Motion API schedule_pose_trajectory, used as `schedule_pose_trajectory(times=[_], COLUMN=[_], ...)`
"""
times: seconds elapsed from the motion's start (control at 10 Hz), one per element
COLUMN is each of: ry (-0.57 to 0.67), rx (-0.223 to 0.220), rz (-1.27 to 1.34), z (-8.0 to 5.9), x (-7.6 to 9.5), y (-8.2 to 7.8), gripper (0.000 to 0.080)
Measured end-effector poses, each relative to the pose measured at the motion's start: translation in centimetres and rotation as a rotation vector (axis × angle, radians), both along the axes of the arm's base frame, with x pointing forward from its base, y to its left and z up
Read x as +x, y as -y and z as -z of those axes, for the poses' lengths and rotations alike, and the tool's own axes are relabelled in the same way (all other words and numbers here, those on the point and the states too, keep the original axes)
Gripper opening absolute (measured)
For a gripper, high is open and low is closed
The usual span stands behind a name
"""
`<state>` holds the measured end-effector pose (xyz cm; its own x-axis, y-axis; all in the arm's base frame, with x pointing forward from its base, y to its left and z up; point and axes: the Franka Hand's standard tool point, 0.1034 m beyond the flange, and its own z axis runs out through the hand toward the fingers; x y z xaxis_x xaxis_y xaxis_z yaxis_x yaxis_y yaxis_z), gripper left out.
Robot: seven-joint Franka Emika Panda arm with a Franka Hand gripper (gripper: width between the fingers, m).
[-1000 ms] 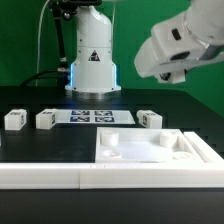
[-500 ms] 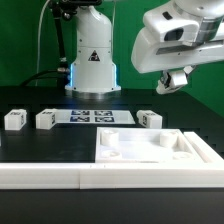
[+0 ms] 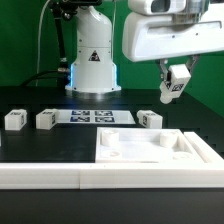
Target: Assemble one leg
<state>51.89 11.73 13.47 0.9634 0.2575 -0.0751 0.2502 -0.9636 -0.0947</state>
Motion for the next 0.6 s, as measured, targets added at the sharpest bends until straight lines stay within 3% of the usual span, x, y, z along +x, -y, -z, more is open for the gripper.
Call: schedule_pose_trajectory(times=[0.4, 0.5, 0.6], ry=[0.311, 0.349, 0.326], rx=[0.03, 0.032, 0.032], rz=[0.017, 0.027, 0.036], z=[0.7, 1.8, 1.6], x=[0.7, -0.6, -0.2], y=[0.5, 1.0, 1.2], gripper=[0.0292, 0.0292, 0.0292])
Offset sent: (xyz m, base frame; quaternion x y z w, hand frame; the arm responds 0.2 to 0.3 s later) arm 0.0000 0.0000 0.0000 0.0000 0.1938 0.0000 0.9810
